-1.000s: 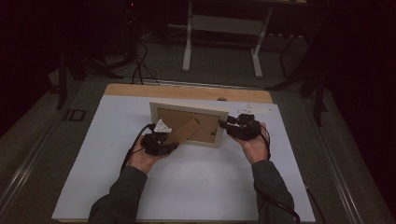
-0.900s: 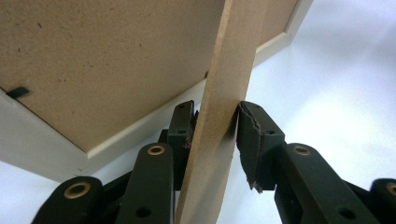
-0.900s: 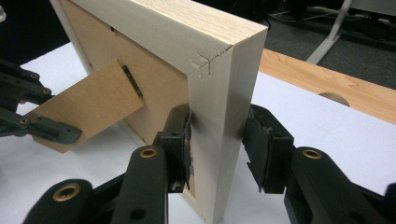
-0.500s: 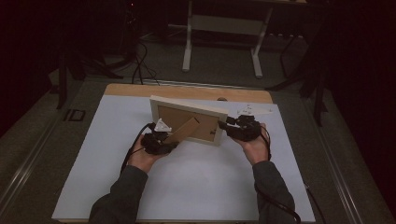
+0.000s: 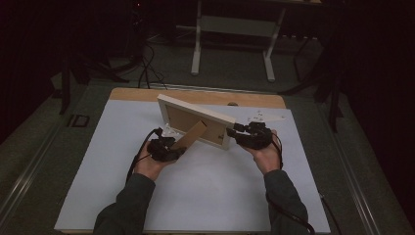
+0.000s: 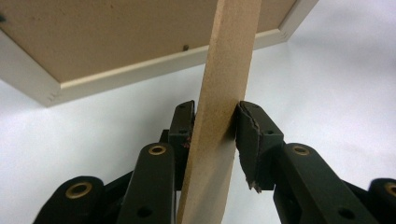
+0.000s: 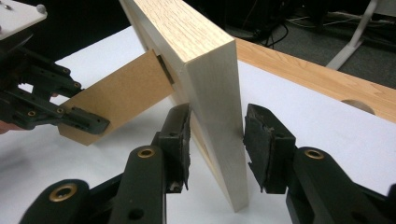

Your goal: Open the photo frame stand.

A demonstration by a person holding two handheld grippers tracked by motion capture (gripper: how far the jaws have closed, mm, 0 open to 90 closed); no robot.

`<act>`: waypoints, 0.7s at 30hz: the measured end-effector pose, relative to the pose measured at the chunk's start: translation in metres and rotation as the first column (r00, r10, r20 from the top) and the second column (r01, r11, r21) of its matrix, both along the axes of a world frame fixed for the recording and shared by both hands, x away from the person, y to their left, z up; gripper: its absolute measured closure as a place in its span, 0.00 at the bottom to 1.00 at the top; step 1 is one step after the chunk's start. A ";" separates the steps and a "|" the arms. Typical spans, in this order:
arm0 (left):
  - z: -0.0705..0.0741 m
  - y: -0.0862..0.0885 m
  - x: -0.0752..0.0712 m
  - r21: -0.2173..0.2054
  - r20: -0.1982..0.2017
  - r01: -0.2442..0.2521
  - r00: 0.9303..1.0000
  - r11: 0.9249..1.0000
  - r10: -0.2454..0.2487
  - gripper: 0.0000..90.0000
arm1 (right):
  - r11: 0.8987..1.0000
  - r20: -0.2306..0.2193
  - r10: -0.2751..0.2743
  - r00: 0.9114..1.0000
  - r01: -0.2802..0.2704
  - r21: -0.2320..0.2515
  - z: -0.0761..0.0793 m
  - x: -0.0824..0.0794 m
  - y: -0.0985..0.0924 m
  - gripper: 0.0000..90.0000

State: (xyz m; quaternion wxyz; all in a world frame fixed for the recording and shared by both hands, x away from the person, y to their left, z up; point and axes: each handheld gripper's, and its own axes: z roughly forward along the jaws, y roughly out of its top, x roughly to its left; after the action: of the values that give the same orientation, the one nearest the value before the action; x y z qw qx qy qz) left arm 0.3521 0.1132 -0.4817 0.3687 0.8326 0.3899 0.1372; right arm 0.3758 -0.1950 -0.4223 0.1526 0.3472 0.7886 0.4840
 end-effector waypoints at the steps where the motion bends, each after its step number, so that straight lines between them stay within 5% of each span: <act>1: 0.000 0.000 0.000 0.000 -0.002 -0.001 1.000 1.000 0.001 0.77 | 1.000 0.000 0.002 1.000 -0.002 -0.001 0.000 0.000 0.001 0.67; 21: -0.008 0.003 -0.006 -0.027 0.000 -0.025 1.000 0.999 0.025 0.77 | 0.999 -0.004 0.044 0.999 -0.044 -0.010 -0.004 -0.005 0.005 0.66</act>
State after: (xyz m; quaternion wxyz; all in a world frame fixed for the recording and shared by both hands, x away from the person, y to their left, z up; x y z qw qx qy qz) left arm 0.3463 0.1161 -0.4900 0.3783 0.8224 0.4023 0.1366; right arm 0.3710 -0.1901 -0.4260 0.1421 0.3300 0.7987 0.4828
